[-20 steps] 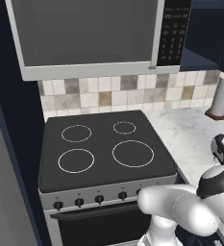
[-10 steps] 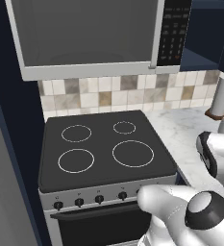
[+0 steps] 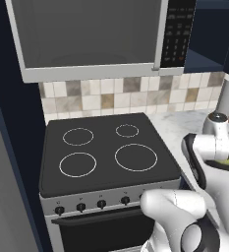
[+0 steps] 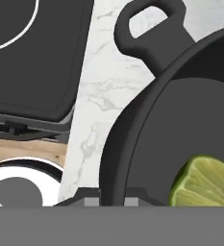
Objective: Turn on the sink faucet. Then move the lemon wedge from the counter to the sink. Turn off the sink. Move the vegetable from the sink to the pot next to the stove. Finally move the pot to the rear left burner.
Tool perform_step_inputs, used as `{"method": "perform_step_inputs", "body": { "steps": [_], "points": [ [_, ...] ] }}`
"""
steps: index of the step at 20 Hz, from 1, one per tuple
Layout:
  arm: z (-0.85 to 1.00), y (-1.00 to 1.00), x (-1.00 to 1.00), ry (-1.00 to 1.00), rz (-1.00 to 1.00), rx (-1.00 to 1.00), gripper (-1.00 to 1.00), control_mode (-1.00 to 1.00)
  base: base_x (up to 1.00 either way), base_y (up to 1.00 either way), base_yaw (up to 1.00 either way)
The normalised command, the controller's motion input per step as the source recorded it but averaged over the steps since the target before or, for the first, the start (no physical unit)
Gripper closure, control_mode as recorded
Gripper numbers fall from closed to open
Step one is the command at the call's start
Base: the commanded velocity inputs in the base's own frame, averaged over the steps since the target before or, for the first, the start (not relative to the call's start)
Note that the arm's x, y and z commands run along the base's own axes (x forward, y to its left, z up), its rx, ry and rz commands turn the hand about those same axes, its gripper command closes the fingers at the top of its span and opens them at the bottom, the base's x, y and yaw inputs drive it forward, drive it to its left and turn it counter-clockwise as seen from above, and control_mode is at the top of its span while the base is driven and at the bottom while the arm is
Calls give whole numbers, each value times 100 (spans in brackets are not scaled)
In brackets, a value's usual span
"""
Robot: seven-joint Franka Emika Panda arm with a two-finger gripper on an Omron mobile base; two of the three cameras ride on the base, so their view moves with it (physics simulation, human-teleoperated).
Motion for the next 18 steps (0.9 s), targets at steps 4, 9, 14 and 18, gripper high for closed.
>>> {"method": "perform_step_inputs", "body": {
  "steps": [4, 9, 14, 18],
  "points": [
    [31, 64, 40, 4, 34, 0, 100, -100, 0, 0, 0],
    [37, 64, 43, 4, 35, 0, 100, -100, 0, 0, 0],
    [26, 61, 41, 3, 37, 0, 100, -100, 0, 0, 0],
    [17, 63, 37, 4, 38, 0, 100, -100, 0, 0, 0]
  ]
}}
